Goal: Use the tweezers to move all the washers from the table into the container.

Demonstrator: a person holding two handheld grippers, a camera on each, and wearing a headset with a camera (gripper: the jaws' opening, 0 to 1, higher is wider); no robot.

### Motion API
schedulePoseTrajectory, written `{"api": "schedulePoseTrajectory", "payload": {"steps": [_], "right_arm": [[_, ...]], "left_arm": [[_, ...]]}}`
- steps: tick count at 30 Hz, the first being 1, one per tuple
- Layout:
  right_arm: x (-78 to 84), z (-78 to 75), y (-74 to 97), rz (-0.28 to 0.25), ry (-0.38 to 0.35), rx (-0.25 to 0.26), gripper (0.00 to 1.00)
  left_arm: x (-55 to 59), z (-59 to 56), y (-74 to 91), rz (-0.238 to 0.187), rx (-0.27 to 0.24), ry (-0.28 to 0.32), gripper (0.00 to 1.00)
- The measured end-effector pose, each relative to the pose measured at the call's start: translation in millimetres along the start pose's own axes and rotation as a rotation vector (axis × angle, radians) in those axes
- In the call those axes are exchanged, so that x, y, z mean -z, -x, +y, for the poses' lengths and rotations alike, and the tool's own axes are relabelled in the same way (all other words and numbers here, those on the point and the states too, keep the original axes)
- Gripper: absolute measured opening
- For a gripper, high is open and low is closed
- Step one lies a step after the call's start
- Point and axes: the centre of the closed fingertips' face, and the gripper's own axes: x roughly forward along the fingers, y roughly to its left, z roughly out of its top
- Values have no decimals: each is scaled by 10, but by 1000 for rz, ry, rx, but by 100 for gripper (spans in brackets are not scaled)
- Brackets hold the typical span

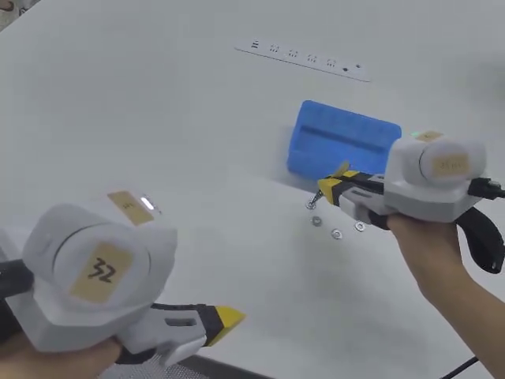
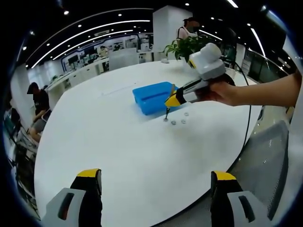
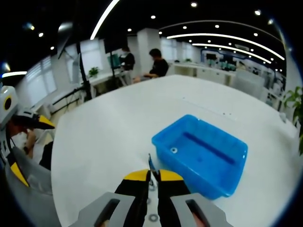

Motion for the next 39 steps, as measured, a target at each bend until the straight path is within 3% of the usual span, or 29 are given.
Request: {"api": "schedulePoseTrajectory", "payload": {"steps": [5,19,27,39], "right_arm": [[-15,-8,1,4,-13,0,2],[-233,12,154,-46,-16,-8,2],[-473,4,262,-94,3,-6,2],[-711,-42,329,-141,22,6,2]], "left_arm": [[-13,3,15,-4,-1,-1,98],[-63,9,38,-20,-10,-15,98],[-85,17,56,-28,-15,-23,98],[-109,37,68,-35,-20,-27,98]]}}
